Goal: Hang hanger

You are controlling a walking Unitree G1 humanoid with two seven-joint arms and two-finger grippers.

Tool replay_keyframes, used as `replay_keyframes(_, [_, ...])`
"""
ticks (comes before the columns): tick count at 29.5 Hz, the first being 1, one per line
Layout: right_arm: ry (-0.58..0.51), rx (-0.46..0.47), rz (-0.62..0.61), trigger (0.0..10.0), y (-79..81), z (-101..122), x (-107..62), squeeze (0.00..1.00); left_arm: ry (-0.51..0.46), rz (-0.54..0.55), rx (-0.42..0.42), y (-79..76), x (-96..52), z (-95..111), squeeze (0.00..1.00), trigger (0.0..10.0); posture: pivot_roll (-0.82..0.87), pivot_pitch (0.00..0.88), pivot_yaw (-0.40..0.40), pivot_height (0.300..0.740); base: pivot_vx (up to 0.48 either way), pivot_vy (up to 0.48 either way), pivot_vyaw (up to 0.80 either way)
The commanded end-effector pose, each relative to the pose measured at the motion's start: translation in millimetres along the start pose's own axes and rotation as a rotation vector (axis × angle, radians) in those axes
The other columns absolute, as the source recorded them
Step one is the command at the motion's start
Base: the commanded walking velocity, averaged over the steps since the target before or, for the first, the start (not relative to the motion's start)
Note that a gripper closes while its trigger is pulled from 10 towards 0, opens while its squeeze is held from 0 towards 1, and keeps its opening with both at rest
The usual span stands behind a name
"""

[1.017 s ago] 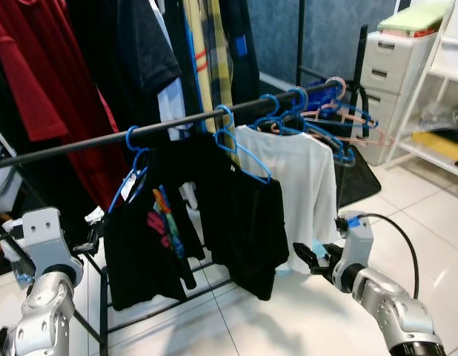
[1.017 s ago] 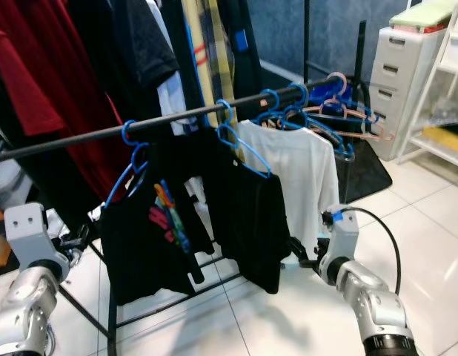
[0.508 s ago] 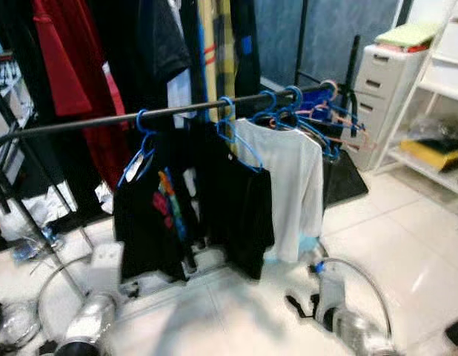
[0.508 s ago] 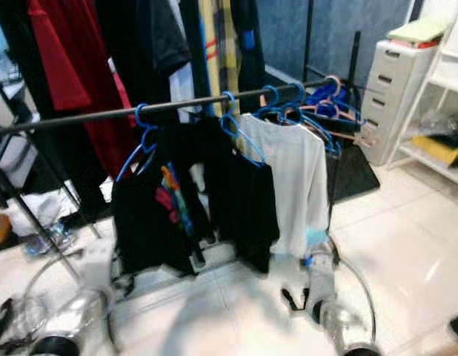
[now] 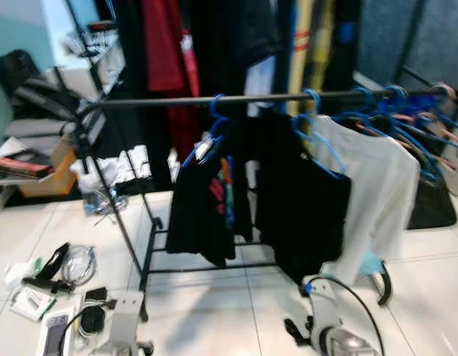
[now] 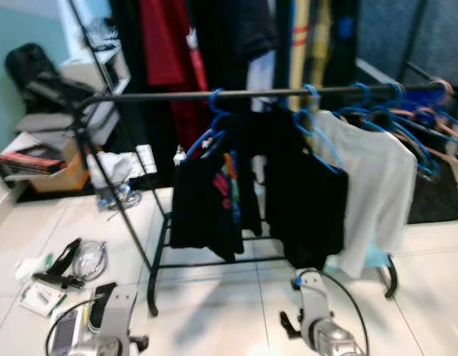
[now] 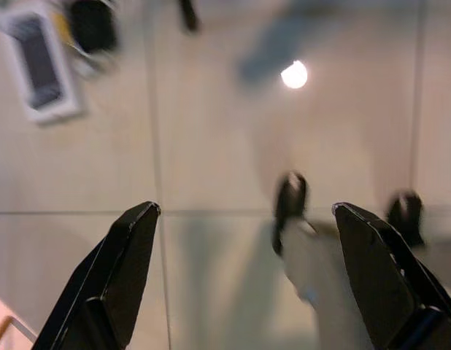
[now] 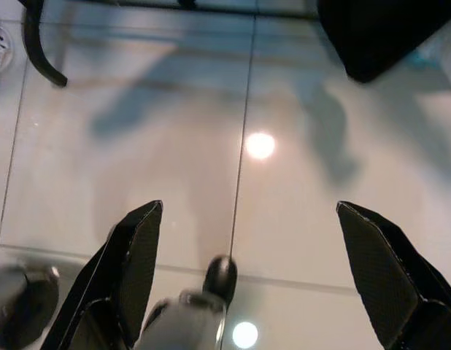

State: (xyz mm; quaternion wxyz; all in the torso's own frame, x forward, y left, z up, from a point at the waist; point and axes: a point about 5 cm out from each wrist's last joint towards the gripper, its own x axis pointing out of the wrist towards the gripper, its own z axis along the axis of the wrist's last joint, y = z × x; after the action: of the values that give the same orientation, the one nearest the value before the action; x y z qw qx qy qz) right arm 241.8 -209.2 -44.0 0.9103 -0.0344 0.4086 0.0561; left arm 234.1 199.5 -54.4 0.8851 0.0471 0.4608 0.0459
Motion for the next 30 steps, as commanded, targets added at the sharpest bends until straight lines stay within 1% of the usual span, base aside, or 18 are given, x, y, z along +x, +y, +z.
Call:
replay_keyframes(1, [-0.001,0.002,-0.003,10.0,4.2,0,1.4,0.0,-0.013,0.03,-0.018,5.5,0.2,4,0.0,10.0,-0.03,0.0,-0.007,0.74,0.0,0.0,0.73])
replay_keyframes(3, [-0.004,-0.018,-0.034,10.0,1.2,2,1.6,0.0,-0.022,0.06,-0.039,9.2,0.5,9,0.0,10.0,-0.03,0.0,-0.009,0.74,0.0,0.0,0.76])
replay_keyframes(4, [-0.008,-0.018,-0.049,10.0,0.0,4,1.7,0.0,-0.027,0.073,-0.057,12.6,0.4,10,0.0,10.0,-0.03,0.0,-0.005,0.74,0.0,0.0,0.0])
replay_keyframes(8, [-0.01,-0.015,-0.058,10.0,-0.6,4,1.8,0.0,-0.03,0.08,-0.069,14.8,0.3,11,0.0,10.0,-0.03,0.0,-0.005,0.74,0.0,0.0,0.0])
replay_keyframes(9, [-0.018,-0.012,-0.071,10.0,-0.2,6,2.4,0.0,-0.04,0.091,-0.098,20.1,0.2,12,0.0,10.0,-0.03,0.0,0.011,0.74,0.0,0.0,0.0])
replay_keyframes(10, [-0.023,-0.013,-0.075,10.0,-0.9,7,2.4,0.0,-0.042,0.093,-0.107,21.7,0.2,13,0.0,10.0,-0.04,0.0,0.027,0.74,0.0,0.0,0.0])
replay_keyframes(12, [-0.023,-0.013,-0.075,10.0,-0.9,7,2.4,0.0,-0.042,0.093,-0.107,21.7,0.2,13,0.0,10.0,-0.04,0.0,0.027,0.74,0.0,0.0,0.0])
replay_keyframes(14, [-0.027,-0.015,-0.078,10.0,-1.4,8,2.4,0.0,-0.043,0.094,-0.112,22.6,0.2,13,0.0,10.0,-0.04,0.0,0.027,0.74,0.0,-0.446,0.0])
replay_keyframes(15, [-0.031,-0.011,-0.08,10.0,-1.2,8,2.5,0.0,-0.039,0.087,-0.108,22.7,0.2,14,0.0,10.0,-0.05,0.0,0.043,0.74,0.0,-0.465,0.0])
replay_keyframes(17, [-0.035,-0.008,-0.081,10.0,-0.7,9,2.7,0.0,-0.039,0.083,-0.102,23.0,0.3,14,0.0,10.0,-0.05,0.0,0.051,0.74,0.0,-0.465,0.0])
replay_keyframes(20, [-0.037,-0.009,-0.087,10.0,0.5,9,3.1,0.0,-0.037,0.082,-0.096,23.0,0.4,13,0.0,10.0,-0.05,0.0,0.052,0.74,0.0,-0.469,0.0])
replay_keyframes(22, [-0.037,-0.002,-0.09,10.0,0.5,8,3.1,0.0,-0.034,0.084,-0.098,23.4,0.3,12,0.0,10.0,-0.04,0.0,0.043,0.74,0.0,-0.472,0.0])
replay_keyframes(30, [-0.017,-0.022,-0.087,10.0,-1.2,3,2.0,0.0,-0.036,0.09,-0.121,21.1,0.5,10,0.0,10.0,-0.01,0.0,-0.01,0.74,0.0,0.0,0.0])
